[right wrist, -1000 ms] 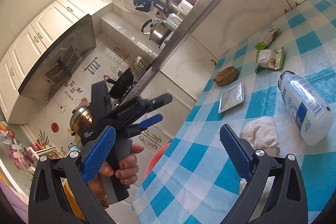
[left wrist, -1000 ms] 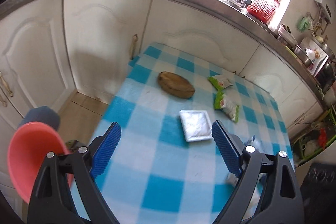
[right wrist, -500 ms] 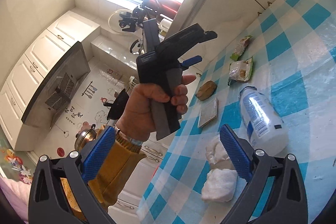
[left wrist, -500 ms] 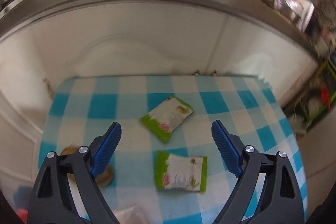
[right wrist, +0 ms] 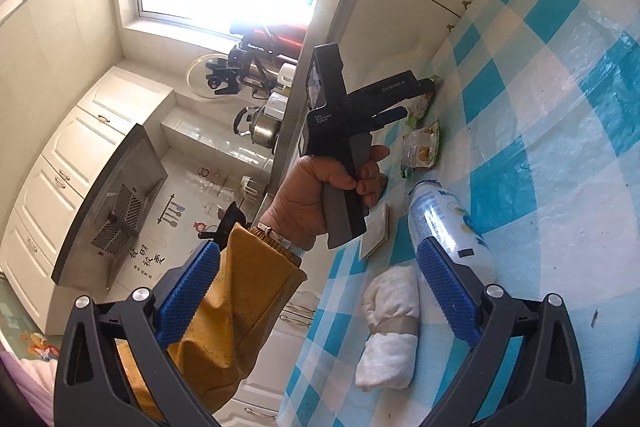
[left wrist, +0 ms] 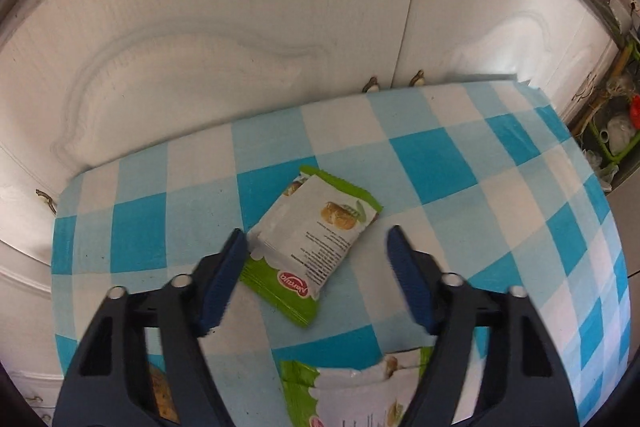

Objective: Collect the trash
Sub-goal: 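Grasp the green-and-white snack packet with the left tool while the right tool reaches the white bottle, then close the right tool around the white bottle and lift it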

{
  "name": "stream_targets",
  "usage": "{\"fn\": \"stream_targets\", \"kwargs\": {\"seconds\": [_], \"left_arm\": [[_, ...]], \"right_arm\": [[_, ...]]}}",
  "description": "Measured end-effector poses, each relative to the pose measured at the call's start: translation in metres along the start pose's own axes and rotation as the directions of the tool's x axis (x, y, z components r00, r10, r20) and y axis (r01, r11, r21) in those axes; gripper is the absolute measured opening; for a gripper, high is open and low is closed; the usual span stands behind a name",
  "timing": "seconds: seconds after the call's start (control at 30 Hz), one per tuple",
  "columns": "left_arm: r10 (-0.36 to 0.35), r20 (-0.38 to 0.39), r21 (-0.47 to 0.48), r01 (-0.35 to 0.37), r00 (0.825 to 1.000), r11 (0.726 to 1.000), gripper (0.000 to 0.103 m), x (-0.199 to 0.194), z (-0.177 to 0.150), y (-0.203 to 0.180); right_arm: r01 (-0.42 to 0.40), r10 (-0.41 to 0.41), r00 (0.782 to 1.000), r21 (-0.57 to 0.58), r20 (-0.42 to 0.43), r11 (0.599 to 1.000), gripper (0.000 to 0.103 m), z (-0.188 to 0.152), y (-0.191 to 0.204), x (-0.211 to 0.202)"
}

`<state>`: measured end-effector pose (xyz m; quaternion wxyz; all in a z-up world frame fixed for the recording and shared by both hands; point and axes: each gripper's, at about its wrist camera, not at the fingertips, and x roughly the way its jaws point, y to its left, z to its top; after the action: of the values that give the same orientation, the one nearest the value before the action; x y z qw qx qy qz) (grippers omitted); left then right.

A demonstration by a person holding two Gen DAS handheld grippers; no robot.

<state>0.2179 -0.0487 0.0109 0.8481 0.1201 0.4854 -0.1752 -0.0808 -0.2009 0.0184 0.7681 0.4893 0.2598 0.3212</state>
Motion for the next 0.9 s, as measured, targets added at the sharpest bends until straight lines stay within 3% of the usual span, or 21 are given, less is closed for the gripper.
{"fn": "stream_targets", "kwargs": {"seconds": [0.1, 0.3, 0.67, 0.9], "left_arm": [[0.015, 0.007, 0.008, -0.015, 1.000, 1.000, 0.051, 0.004, -0.001, -0.003], [0.010, 0.024, -0.011, -0.010, 1.000, 1.000, 0.034, 0.002, -0.007, -0.003], [-0.025, 0.041, -0.032, 0.026, 0.999, 0.999, 0.032, -0.019, -0.029, 0.000], [-0.043, 0.116, -0.081, 0.052, 0.992, 0.995, 0.031, -0.060, -0.056, 0.016]], "right_arm": [[0.027, -0.027, 1.000, -0.017, 0.009, 0.999, 0.098, 0.000, 0.003, -0.001], [0.146, -0.143, 0.989, -0.068, 0.044, 0.987, 0.098, 0.000, 0.010, -0.004], [0.234, -0.235, 0.972, -0.130, 0.009, 0.964, 0.098, 0.002, 0.010, 0.006], [0.233, -0.235, 0.972, -0.123, 0.000, 0.965, 0.098, 0.004, 0.006, 0.006]]}}
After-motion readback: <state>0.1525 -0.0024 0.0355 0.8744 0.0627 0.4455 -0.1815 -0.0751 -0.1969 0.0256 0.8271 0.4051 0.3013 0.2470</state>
